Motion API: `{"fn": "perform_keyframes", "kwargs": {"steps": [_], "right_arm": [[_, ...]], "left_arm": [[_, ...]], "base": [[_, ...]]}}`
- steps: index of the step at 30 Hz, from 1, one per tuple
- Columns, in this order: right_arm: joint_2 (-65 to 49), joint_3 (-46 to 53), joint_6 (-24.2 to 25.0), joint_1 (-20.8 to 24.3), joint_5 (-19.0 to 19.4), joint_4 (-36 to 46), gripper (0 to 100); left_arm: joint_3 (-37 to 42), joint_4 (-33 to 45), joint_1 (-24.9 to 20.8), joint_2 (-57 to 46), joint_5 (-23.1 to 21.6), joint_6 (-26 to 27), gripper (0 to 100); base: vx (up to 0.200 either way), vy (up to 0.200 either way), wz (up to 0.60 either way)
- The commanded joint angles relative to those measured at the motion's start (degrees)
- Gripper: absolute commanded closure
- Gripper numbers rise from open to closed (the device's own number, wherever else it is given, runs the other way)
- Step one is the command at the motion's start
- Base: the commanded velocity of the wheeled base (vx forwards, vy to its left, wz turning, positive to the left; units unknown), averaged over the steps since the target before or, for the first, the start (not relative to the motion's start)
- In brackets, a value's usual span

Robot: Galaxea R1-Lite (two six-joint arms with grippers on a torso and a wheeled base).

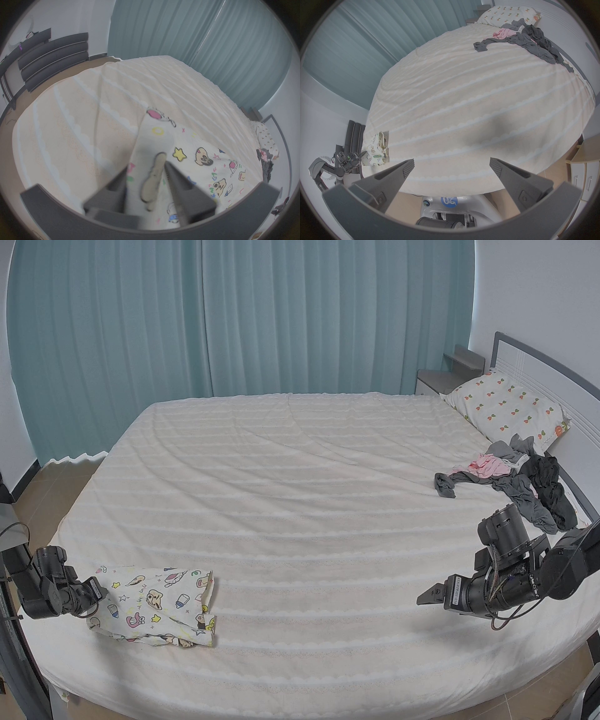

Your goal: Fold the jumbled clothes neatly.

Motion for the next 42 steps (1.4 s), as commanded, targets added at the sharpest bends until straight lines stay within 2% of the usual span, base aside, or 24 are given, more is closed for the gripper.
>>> {"fn": "perform_keyframes", "kwargs": {"steps": [1,2,4,5,8,10,13,14,17,19,22,24,25,26,27,29,30,32,33,36,37,38,39,42], "right_arm": [[-6.74,1.93,-0.06,0.56,-0.69,-1.04,0],[-7.01,2.02,-0.06,0.56,-0.77,-1.22,0],[-10.61,4.65,-0.15,0.91,-3.94,-5.17,0],[-12.81,6.41,-0.24,1.00,-6.75,-7.90,0],[-16.41,9.93,-0.59,0.91,-11.76,-12.12,0],[-20.28,13.97,-1.21,1.00,-16.51,-17.04,0],[-25.38,18.01,-2.79,1.00,-19.41,-22.75,0],[-29.95,21.26,-4.99,0.91,-20.64,-25.65,0],[-40.23,27.59,-7.97,0.56,-21.34,-27.59,0],[-48.76,32.25,-9.38,0.56,-21.60,-27.32,0],[-58.51,35.15,-13.69,-0.85,-23.45,-26.53,0],[-63.26,36.12,-17.29,-4.54,-25.73,-24.42,0],[-63.61,36.20,-17.64,-4.89,-25.82,-24.16,0],[-68.00,37.70,-22.65,-9.55,-26.26,-22.84,0],[-69.59,38.05,-24.32,-10.87,-26.00,-22.75,0],[-76.09,38.58,-29.07,-14.73,-23.10,-21.79,0],[-76.79,38.75,-29.51,-15.17,-22.66,-21.52,0],[-83.30,38.84,-32.76,-19.74,-19.76,-16.16,0],[-84.88,38.58,-33.64,-20.88,-19.32,-14.58,0],[-92.88,35.68,-37.50,-25.89,-14.04,-4.21,0],[-92.88,35.68,-37.50,-25.89,-14.04,-4.21,0],[-94.99,34.53,-38.21,-26.95,-11.67,-0.34,0],[-95.07,33.39,-38.03,-26.86,-9.91,3.53,0],[-95.16,34.27,-37.24,-26.77,-8.07,3.61,0]], "left_arm": [[-0.46,-1.37,0.55,-0.95,0.07,-3.95,0],[-0.46,-1.46,0.55,-1.04,0.07,-4.12,0],[0.16,-4.71,2.22,-3.41,-0.02,-7.90,0],[0.33,-6.03,3.63,-5.17,-0.10,-10.01,0],[1.48,-7.43,6.53,-8.33,-0.10,-10.89,0],[3.50,-10.07,9.34,-13.34,-1.95,-11.59,0],[6.93,-11.57,11.28,-20.99,-6.70,-13.70,0],[9.91,-11.74,11.80,-27.84,-10.91,-15.11,0],[16.42,-11.83,13.47,-40.41,-21.46,-15.46,0],[20.37,-11.04,14.79,-51.31,-31.13,-15.72,0],[23.71,-7.87,14.70,-63.35,-40.09,-15.81,0],[24.15,-3.13,13.83,-71.44,-45.54,-15.81,0],[24.15,-2.69,13.74,-71.97,-46.07,-15.81,0],[23.27,4.17,11.89,-78.38,-53.10,-16.78,0],[22.75,6.28,11.28,-80.23,-55.12,-17.39,0],[20.37,14.27,9.08,-87.26,-60.84,-20.73,0],[20.20,15.15,8.90,-88.05,-61.36,-21.17,0],[19.41,20.78,4.86,-94.20,-64.18,-23.63,0],[19.32,21.48,3.45,-94.99,-64.18,-23.72,0],[19.32,23.42,-5.07,-96.93,-64.18,-24.42,0],[19.32,23.42,-5.07,-96.93,-64.18,-24.42,0],[19.32,23.77,-7.18,-97.45,-64.18,-25.22,0],[19.49,24.38,-11.22,-99.21,-64.26,-27.15,0],[19.93,25.52,-16.67,-102.20,-64.18,-29.26,0]], "base": [[0.000,0.000,0.00],[0.000,0.000,0.00],[0.000,0.000,0.00],[0.000,0.000,0.00],[0.000,0.000,0.00],[0.000,0.000,0.00],[0.000,0.000,0.00],[0.000,0.000,0.00],[0.000,0.000,0.00],[0.000,0.000,0.00],[0.000,0.000,0.00],[0.000,0.000,0.00],[0.000,0.000,0.00],[0.000,0.000,0.00],[0.000,0.000,0.00],[0.000,0.000,0.00],[0.000,0.000,0.00],[0.000,0.000,0.00],[0.000,0.000,0.00],[0.000,0.000,0.00],[0.000,0.000,0.00],[0.000,0.000,0.00],[0.000,0.000,0.00],[0.000,0.000,0.00]]}}
